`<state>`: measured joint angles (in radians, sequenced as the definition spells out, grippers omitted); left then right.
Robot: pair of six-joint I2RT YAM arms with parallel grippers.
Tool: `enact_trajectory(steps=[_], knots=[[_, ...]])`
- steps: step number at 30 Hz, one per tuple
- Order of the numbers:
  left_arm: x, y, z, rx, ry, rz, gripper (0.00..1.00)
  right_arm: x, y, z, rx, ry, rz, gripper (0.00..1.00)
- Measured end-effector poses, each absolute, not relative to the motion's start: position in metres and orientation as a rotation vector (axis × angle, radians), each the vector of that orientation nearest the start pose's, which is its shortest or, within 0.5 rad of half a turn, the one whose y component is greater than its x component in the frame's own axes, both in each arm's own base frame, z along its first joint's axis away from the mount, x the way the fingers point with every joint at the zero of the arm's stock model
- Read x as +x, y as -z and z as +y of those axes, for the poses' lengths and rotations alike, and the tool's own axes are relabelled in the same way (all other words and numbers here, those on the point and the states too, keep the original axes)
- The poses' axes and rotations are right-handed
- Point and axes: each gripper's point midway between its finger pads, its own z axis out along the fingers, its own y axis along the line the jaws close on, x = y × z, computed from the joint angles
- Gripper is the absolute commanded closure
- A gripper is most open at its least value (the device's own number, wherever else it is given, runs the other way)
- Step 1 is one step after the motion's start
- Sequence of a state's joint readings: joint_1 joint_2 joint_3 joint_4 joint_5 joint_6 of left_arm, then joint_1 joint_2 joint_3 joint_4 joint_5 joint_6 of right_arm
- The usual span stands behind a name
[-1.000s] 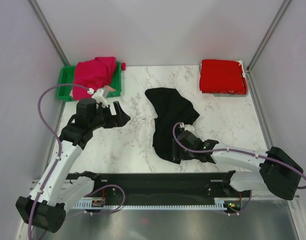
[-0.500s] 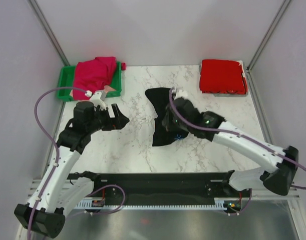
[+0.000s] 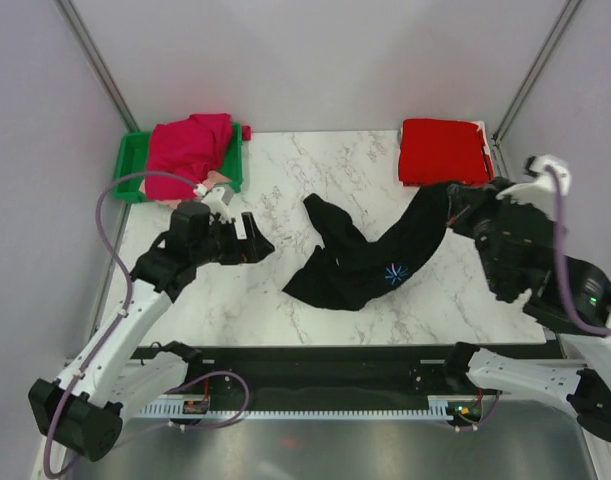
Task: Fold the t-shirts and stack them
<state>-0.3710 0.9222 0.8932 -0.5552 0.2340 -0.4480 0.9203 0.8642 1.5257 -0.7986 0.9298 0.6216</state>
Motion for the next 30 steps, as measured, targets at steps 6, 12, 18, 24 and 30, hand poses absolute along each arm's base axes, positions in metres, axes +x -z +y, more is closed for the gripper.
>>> enact_trajectory(steps=[6,12,18,24,30], knots=[[0.223,-0.151,-0.189,0.09,0.761,2.387,0.13,0.232,-0.38,0.093,0.336,-0.152,1.79,1.0],[0.199,-0.096,-0.218,0.117,0.779,2.537,0.14,0.222,-0.383,0.074,0.373,-0.141,1.762,1.0],[0.193,-0.083,-0.243,0.144,0.795,2.552,0.17,0.222,-0.383,0.071,0.38,-0.127,1.758,1.0],[0.196,-0.085,-0.25,0.105,0.768,2.543,0.16,0.233,-0.351,0.108,0.293,-0.174,1.854,1.0],[0.22,-0.185,-0.219,-0.045,0.695,2.248,0.1,0.247,-0.288,0.191,0.149,-0.354,2.029,1.0]])
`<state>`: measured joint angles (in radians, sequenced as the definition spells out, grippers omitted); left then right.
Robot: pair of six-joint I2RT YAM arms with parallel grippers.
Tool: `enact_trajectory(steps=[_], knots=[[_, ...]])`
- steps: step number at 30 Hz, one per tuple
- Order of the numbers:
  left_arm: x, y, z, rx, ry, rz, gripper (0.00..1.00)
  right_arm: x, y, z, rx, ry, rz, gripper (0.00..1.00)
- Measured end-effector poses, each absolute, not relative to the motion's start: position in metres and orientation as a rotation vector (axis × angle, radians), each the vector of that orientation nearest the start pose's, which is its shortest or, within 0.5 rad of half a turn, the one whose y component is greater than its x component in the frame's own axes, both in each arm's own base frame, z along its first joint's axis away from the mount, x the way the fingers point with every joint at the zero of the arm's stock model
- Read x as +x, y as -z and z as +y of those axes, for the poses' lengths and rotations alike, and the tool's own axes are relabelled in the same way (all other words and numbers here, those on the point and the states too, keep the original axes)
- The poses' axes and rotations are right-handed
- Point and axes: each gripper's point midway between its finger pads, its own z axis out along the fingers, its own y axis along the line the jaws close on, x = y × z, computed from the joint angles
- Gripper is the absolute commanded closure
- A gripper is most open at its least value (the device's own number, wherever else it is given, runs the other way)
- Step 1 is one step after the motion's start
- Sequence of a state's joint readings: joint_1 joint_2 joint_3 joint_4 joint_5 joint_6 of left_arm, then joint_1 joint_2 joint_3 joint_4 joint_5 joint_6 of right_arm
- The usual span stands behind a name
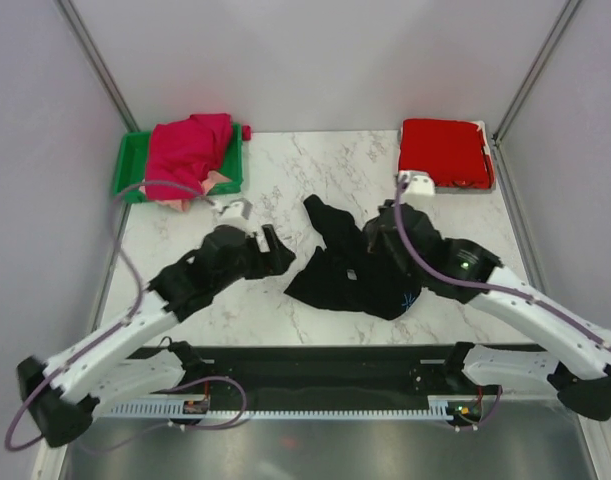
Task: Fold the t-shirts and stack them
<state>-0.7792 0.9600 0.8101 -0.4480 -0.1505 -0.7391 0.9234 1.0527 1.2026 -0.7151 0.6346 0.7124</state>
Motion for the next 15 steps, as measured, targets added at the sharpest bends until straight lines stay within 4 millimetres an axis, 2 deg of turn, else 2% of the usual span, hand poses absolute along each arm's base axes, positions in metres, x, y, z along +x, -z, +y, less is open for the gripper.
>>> enact_trajectory(steps=[2,3,4,5,6,8,10,12,13,15], knots=[[0.218,-0.239,-0.194,-0.121,0.721,2.073,0.09,0.254,-0.275,0.23,0.102,-0.44,2.066,1.0],[0.214,-0.26,-0.181,-0.153,0.732,2.005,0.09,0.255,-0.272,0.247,0.079,-0.477,2.074,1.0],[0.209,-0.276,-0.169,-0.183,0.74,1.947,0.09,0.254,-0.267,0.268,0.034,-0.505,2.09,0.66],[0.203,-0.29,-0.155,-0.213,0.746,1.894,0.09,0.251,-0.265,0.293,-0.008,-0.545,2.099,0.21],[0.199,-0.296,-0.145,-0.238,0.742,1.869,0.09,0.247,-0.263,0.315,-0.061,-0.57,2.11,0.02],[0.194,-0.29,-0.132,-0.272,0.702,1.878,0.09,0.236,-0.262,0.367,-0.178,-0.606,2.125,0.02],[0.191,-0.271,-0.126,-0.283,0.651,1.933,0.09,0.226,-0.254,0.405,-0.252,-0.603,2.143,0.02],[0.188,-0.244,-0.122,-0.288,0.593,2.001,0.09,0.224,-0.239,0.404,-0.272,-0.529,2.168,0.02],[0.186,-0.23,-0.121,-0.287,0.57,2.04,0.09,0.226,-0.231,0.395,-0.264,-0.491,2.183,0.02],[0.182,-0.201,-0.121,-0.286,0.527,2.117,0.11,0.238,-0.224,0.364,-0.216,-0.432,2.205,0.02]])
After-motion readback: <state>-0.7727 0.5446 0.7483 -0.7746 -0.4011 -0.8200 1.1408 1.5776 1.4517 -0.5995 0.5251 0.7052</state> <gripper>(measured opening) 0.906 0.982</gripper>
